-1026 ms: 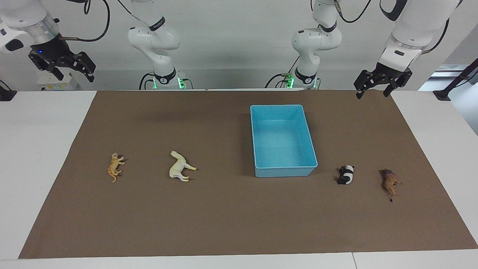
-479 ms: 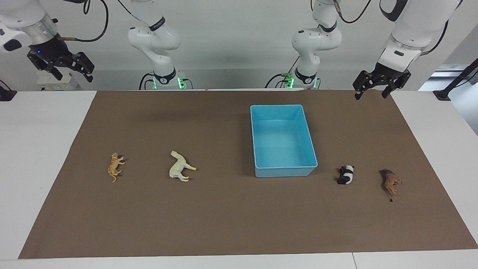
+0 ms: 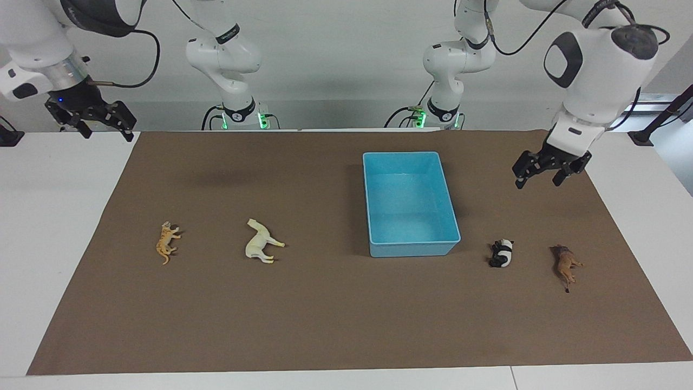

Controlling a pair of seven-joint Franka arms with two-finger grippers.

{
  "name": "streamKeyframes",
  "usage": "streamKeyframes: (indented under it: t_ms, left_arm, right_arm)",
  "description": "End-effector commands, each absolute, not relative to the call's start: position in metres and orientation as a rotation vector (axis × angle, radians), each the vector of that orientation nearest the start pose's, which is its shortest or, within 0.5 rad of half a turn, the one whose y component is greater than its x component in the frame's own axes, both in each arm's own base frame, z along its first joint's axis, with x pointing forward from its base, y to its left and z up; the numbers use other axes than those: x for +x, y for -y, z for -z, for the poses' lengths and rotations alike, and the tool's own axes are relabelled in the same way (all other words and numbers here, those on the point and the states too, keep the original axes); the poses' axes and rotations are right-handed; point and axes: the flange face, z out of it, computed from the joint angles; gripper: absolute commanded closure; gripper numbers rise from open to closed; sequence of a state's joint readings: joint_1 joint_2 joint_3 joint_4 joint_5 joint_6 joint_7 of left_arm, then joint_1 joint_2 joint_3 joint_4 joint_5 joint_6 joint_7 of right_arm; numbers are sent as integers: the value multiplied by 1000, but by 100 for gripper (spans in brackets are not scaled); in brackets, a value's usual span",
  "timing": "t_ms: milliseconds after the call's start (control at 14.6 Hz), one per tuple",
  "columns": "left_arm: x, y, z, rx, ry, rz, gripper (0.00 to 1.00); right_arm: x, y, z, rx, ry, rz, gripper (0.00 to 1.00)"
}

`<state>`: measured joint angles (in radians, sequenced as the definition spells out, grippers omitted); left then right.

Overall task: Put all toys into storage box
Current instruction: 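Reach the left gripper to the panda while the right gripper reaches the deer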

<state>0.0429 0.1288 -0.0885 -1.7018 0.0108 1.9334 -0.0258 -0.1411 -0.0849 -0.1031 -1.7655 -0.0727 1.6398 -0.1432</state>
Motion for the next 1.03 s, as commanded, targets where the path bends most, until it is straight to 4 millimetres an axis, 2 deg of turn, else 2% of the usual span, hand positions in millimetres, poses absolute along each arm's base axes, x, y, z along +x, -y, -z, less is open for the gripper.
streamKeyframes:
  t_ms: [0,68,205,342,547,684,821,958]
  left_arm:
    - [648,23,-458,-3148,-120,195,0]
    - [655,22,-441,-3147,-162,215,0]
    - [663,22,-400,-3147,-266,145,0]
    - [666,23,-376,-3151,-293,107,0]
    - [664,23,-355,-3141,-384,101,0]
    - [664,24,-341,-3140,-405,102,0]
    - [662,27,-331,-3139,-410,106,0]
    - [656,25,-318,-3138,-405,123,0]
  right_arm:
    - [523,148,-531,-3189,-140,-96,0]
    - [528,148,-512,-3181,-139,-85,0]
    - [545,148,-467,-3147,-152,-87,0]
    - [563,143,-431,-3128,-152,-63,0]
    - [583,130,-391,-3152,-109,68,0]
    - [582,123,-367,-3153,-131,83,0]
    - [592,105,-345,-3155,-122,88,0]
    - [597,106,-324,-3159,-124,102,0]
